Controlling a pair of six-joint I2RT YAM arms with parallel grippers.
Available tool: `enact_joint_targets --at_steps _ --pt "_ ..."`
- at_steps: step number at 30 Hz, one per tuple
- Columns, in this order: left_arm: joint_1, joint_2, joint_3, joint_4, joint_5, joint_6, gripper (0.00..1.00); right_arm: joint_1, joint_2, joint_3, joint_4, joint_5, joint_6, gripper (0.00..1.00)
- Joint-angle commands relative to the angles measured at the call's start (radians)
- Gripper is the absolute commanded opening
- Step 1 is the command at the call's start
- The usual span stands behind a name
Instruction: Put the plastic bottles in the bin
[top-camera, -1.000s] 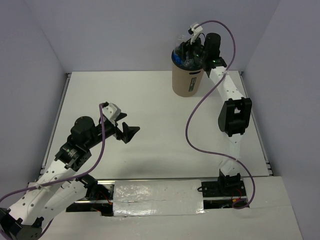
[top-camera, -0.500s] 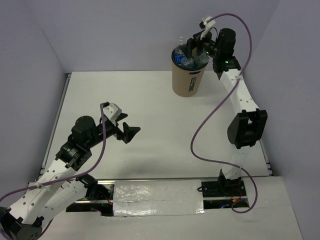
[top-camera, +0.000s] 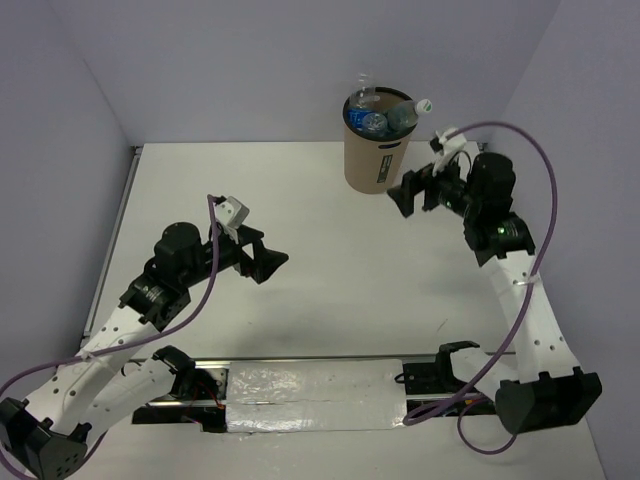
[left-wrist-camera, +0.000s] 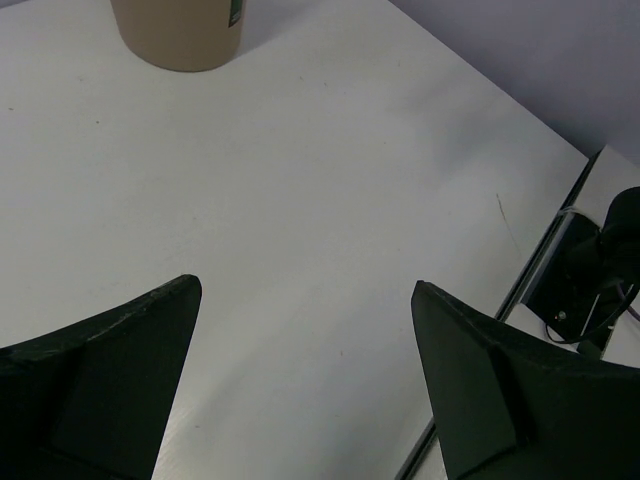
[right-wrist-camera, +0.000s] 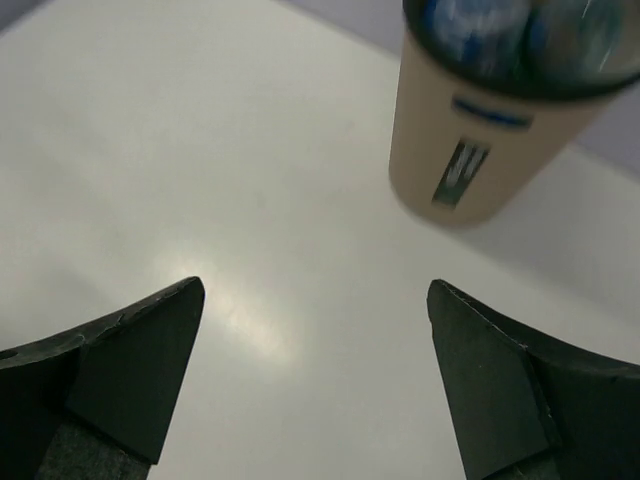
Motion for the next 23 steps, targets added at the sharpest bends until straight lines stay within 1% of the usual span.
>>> enact_joint_targets --at_steps 1,2,3,5,8,10,12,15,18,20,23 --pt "0.005 0.011 0.057 0.009 0.045 -0.060 0.99 -0.004 -0.095 -0.143 -0.082 0.099 0.008 1.00" --pt "0.005 0.017 0.059 0.004 0.050 -0.060 0.99 -0.004 -0.161 -0.171 -0.095 0.104 0.002 1.00" --pt "0.005 0.018 0.059 -0.001 0.051 -0.058 0.99 -0.004 -0.192 -0.221 -0.099 0.103 0.003 1.00" --pt "0.005 0.017 0.059 -0.002 0.060 -0.055 0.99 -0.004 -0.280 -0.263 -0.103 0.084 0.011 1.00" --pt "0.005 0.009 0.057 -0.001 0.059 -0.048 0.99 -0.004 -0.373 -0.353 -0.099 0.058 0.044 1.00" --pt "0.005 0.006 0.056 -0.004 0.057 -0.044 0.99 -0.004 -0.420 -0.382 -0.085 0.063 0.064 1.00" --pt "0.006 0.005 0.057 -0.004 0.060 -0.041 0.99 -0.005 -0.442 -0.412 -0.076 0.083 0.054 1.00" --pt "0.009 0.002 0.059 -0.007 0.064 -0.037 0.99 -0.008 -0.460 -0.465 -0.019 0.103 0.046 1.00" --pt "0.017 -0.008 0.056 -0.002 0.065 -0.035 0.99 -0.015 -0.445 -0.475 0.007 0.119 0.034 1.00" --pt "0.020 -0.014 0.052 0.001 0.067 -0.034 0.99 -0.018 -0.436 -0.473 0.004 0.103 0.000 1.00" --pt "0.022 -0.020 0.052 -0.001 0.068 -0.034 0.99 -0.030 -0.446 -0.476 0.015 0.097 0.008 1.00"
